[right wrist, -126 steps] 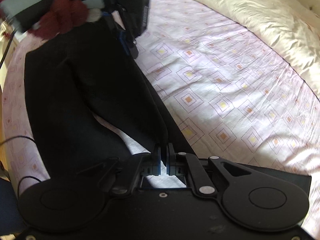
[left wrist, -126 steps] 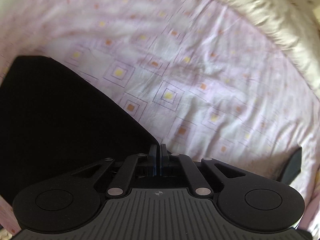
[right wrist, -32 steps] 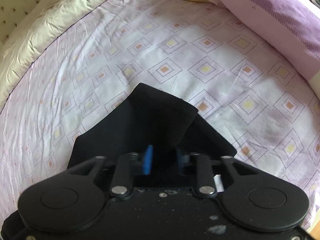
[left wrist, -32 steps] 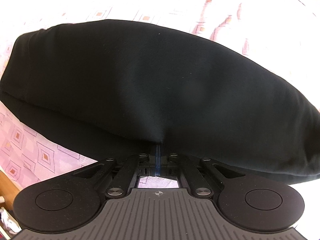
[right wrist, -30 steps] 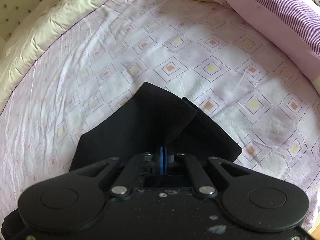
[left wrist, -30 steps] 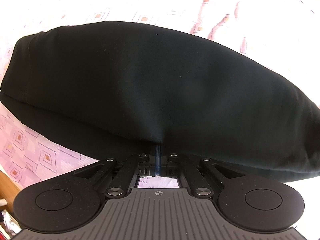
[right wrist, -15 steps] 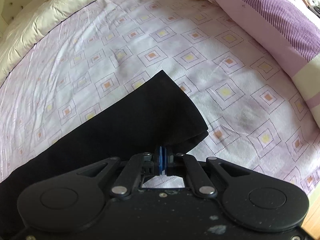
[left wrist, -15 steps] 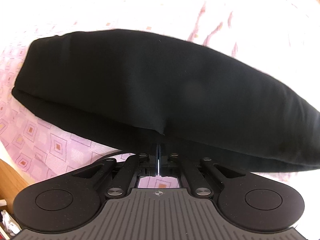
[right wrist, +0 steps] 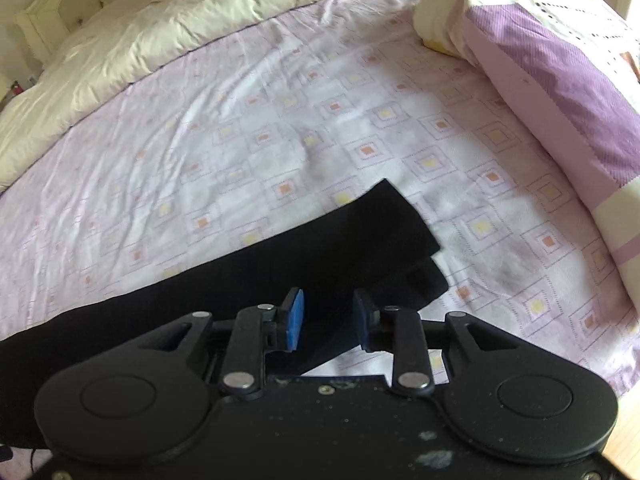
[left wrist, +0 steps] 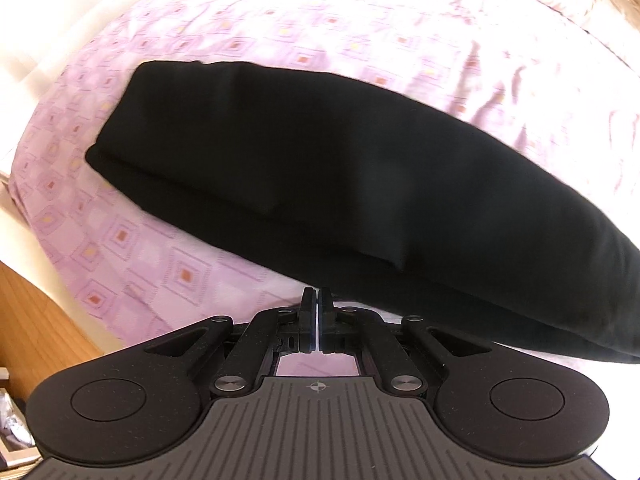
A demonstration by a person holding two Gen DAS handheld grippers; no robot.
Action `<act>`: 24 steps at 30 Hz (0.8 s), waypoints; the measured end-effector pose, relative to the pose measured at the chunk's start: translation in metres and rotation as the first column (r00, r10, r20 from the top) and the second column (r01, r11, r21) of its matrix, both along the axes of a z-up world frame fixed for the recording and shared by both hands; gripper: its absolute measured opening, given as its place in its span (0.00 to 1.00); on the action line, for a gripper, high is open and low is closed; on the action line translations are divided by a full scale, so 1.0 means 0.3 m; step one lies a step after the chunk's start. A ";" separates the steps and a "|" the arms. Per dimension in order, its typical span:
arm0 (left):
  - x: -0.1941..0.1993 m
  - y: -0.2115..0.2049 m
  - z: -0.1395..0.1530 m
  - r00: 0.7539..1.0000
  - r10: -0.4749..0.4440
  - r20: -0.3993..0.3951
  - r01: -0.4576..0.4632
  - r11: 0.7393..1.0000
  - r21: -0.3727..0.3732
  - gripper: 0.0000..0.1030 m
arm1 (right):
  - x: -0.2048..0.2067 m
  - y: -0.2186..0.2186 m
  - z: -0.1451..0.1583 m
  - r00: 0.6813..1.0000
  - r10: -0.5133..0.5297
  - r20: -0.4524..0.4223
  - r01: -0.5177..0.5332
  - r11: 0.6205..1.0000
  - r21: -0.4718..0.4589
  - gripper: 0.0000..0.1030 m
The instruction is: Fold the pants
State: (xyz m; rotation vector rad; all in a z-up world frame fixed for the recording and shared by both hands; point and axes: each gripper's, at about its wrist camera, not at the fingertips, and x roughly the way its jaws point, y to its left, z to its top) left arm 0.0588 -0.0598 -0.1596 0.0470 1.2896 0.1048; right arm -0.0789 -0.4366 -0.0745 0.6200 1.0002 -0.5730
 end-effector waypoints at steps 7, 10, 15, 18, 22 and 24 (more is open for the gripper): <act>0.078 0.173 0.160 1.000 -0.025 -0.003 0.025 0.999 -0.021 0.01 | 0.127 0.327 0.029 0.968 0.219 0.123 -0.235 0.962 0.141 0.35; 0.108 0.223 0.165 0.995 -0.096 -0.006 0.096 0.995 -0.038 0.01 | 0.197 0.501 0.016 0.952 0.268 0.145 -0.293 0.936 0.195 0.38; 0.142 0.286 0.186 0.966 -0.258 0.001 0.258 0.966 -0.003 0.01 | 0.320 0.845 0.009 0.904 0.415 0.104 -0.427 0.888 0.172 0.40; 0.155 0.341 0.195 0.943 -0.331 0.002 0.331 0.943 0.006 0.01 | 0.395 1.047 0.002 0.838 0.541 0.072 -0.546 0.833 0.093 0.42; 0.174 0.429 0.193 0.921 -0.388 -0.004 0.388 0.921 0.024 0.01 | 0.479 1.272 -0.031 0.733 0.680 -0.013 -0.680 0.732 -0.044 0.49; 0.184 0.474 0.193 0.920 -0.392 -0.010 0.393 0.920 0.017 0.01 | 0.505 1.372 -0.056 0.655 0.750 -0.093 -0.754 0.642 -0.140 0.53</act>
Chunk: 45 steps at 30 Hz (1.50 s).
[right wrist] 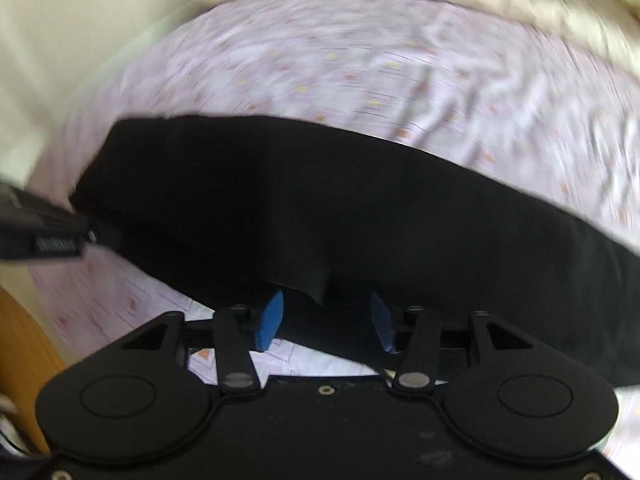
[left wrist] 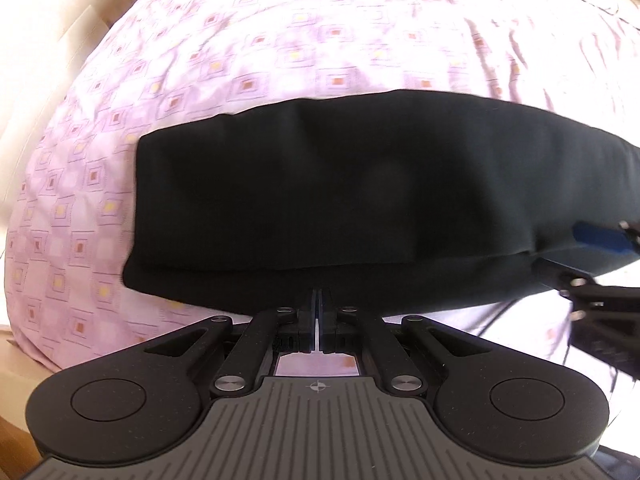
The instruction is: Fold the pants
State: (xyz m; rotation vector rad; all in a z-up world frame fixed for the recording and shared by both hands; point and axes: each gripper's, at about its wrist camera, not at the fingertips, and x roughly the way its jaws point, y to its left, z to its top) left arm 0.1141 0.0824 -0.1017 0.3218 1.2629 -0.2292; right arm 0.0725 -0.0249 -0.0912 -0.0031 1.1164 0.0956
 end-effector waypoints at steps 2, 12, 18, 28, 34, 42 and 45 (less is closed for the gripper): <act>0.010 0.043 -0.004 1.000 0.007 -0.012 -0.007 1.000 -0.006 0.01 | -0.004 0.088 -0.026 0.995 0.102 0.000 -0.102 0.990 -0.094 0.53; 0.066 0.183 -0.001 0.995 0.091 -0.047 -0.093 0.994 -0.049 0.01 | 0.007 0.182 -0.064 0.968 0.249 0.016 -0.238 0.941 -0.240 0.03; 0.110 0.165 0.047 0.996 0.085 -0.012 -0.086 0.992 -0.094 0.01 | -0.104 0.181 0.037 0.942 0.333 0.033 -0.320 0.927 -0.197 0.03; 0.224 0.036 0.047 0.999 0.034 0.014 -0.032 0.993 -0.112 0.01 | -0.096 0.219 -0.065 0.925 0.372 -0.071 -0.379 0.912 -0.157 0.03; 0.252 0.025 -0.025 0.997 0.046 -0.065 -0.051 0.995 -0.082 0.01 | -0.089 0.203 -0.073 0.926 0.367 -0.086 -0.375 0.919 -0.123 0.03; 0.240 0.071 -0.113 0.992 -0.024 -0.127 0.026 1.000 0.010 0.01 | -0.007 0.151 -0.052 0.931 0.343 -0.120 -0.351 0.935 -0.053 0.04; 0.244 0.112 -0.106 0.989 0.025 -0.144 -0.031 0.999 -0.037 0.01 | 0.035 0.087 0.024 0.961 0.265 -0.076 -0.264 0.964 0.030 0.12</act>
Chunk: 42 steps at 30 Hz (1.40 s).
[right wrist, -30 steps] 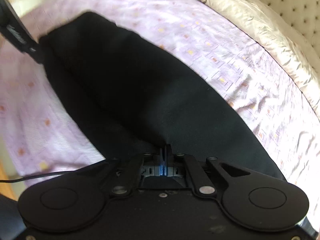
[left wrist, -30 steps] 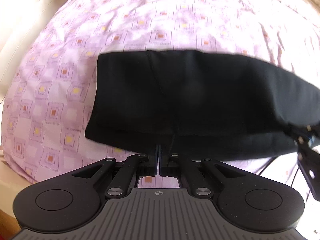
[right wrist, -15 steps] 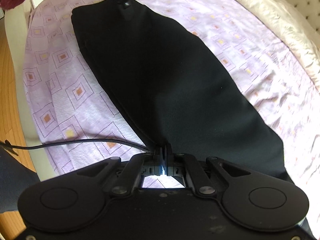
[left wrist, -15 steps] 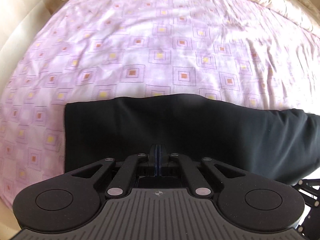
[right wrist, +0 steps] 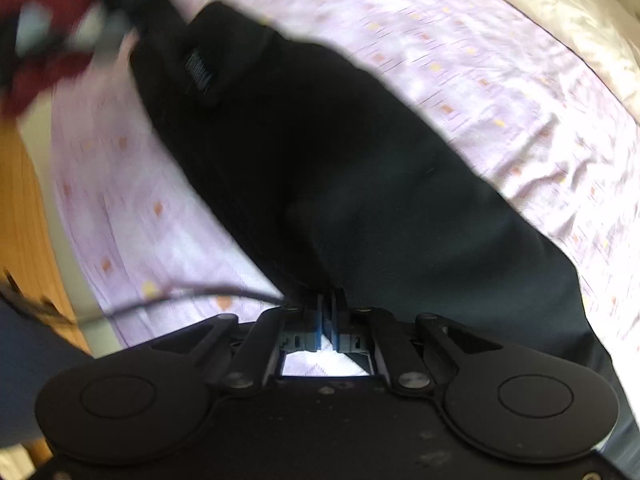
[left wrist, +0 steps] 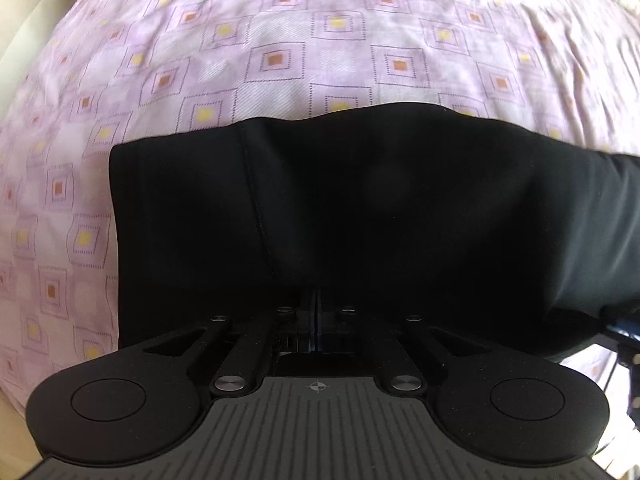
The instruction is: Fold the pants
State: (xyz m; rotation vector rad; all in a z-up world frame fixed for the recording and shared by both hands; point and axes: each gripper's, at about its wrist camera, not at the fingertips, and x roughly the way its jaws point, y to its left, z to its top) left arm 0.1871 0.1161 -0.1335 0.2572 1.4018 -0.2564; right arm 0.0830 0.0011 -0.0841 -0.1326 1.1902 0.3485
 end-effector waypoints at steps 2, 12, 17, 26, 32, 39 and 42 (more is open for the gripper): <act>0.002 0.021 0.000 1.000 0.027 -0.006 -0.028 0.999 -0.023 0.01 | 0.046 -0.052 0.053 0.997 -0.072 0.042 0.069 0.996 0.063 0.21; -0.023 0.004 0.003 0.999 -0.016 0.029 0.016 1.000 0.021 0.01 | 0.458 -0.154 -0.012 0.968 -0.249 -0.014 0.248 0.960 0.133 0.31; -0.017 0.019 0.010 1.000 0.000 0.027 0.000 1.000 0.006 0.01 | 0.479 -0.138 -0.073 0.974 -0.196 -0.109 0.210 0.969 0.132 0.28; 0.023 0.038 0.004 1.000 0.011 0.003 -0.011 1.000 -0.020 0.01 | 0.296 -0.066 -0.018 0.987 -0.125 -0.097 0.139 0.979 0.152 0.27; 0.011 0.021 0.006 1.000 0.012 0.018 -0.012 1.000 -0.003 0.01 | 0.240 -0.097 0.035 0.965 -0.263 0.015 0.255 0.947 0.193 0.26; -0.002 0.022 -0.009 1.000 0.004 0.026 -0.004 1.000 -0.008 0.01 | 0.457 -0.224 -0.035 0.945 -0.317 -0.077 0.325 0.933 0.155 0.47; 0.004 0.036 -0.007 0.999 0.026 0.019 -0.026 0.999 -0.025 0.01 | 0.501 -0.256 -0.102 0.935 -0.280 -0.219 0.323 0.926 0.194 0.51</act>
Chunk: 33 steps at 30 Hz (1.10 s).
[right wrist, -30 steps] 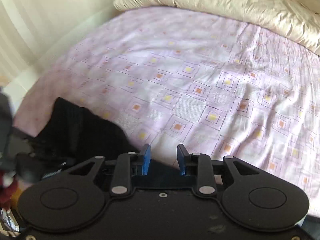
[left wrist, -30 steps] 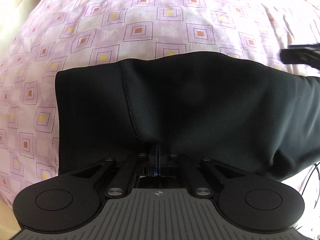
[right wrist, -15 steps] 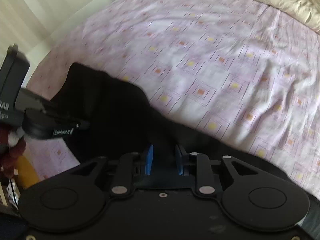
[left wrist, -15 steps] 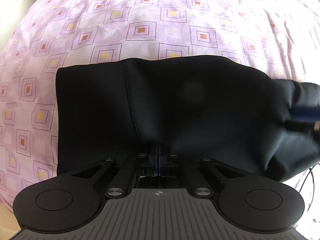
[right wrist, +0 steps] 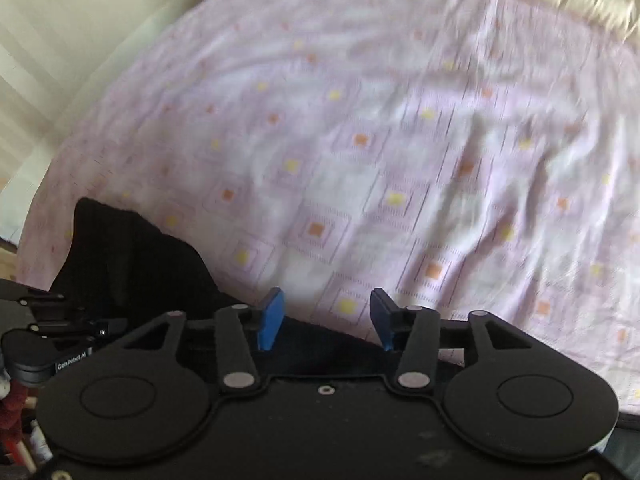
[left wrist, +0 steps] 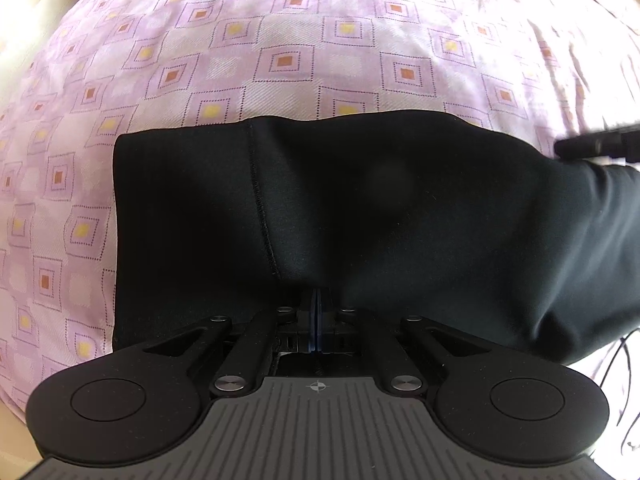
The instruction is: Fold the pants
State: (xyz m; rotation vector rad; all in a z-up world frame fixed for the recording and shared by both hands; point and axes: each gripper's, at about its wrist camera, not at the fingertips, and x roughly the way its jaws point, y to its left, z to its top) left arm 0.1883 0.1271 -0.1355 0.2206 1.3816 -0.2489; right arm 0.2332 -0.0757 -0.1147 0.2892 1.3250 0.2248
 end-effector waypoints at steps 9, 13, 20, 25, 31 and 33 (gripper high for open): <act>0.023 0.036 0.014 0.998 0.055 -0.026 -0.055 0.998 -0.027 0.01 | -0.129 0.123 0.076 0.981 0.188 0.047 -0.188 0.982 -0.018 0.40; 0.035 0.036 0.009 0.998 0.043 -0.041 -0.044 0.999 -0.020 0.01 | -0.200 0.160 0.090 0.976 0.186 0.117 -0.181 0.982 -0.056 0.41; 0.028 0.022 0.006 0.998 0.051 -0.026 -0.051 0.999 -0.007 0.01 | -0.053 0.010 0.072 0.985 0.095 0.142 -0.093 0.995 -0.022 0.52; 0.029 0.035 0.004 0.995 0.097 -0.032 -0.097 0.995 -0.015 0.01 | -0.001 -0.059 -0.044 0.992 0.115 -0.045 -0.107 0.983 0.146 0.52; 0.027 0.028 0.007 0.992 0.122 -0.021 -0.122 0.992 0.009 0.01 | -0.087 -0.050 0.023 0.979 0.203 0.027 -0.204 0.950 0.236 0.11; 0.026 0.022 0.020 0.992 0.122 -0.013 -0.122 0.992 0.016 0.01 | -0.109 -0.034 0.032 0.973 0.221 0.059 -0.229 0.949 0.218 0.09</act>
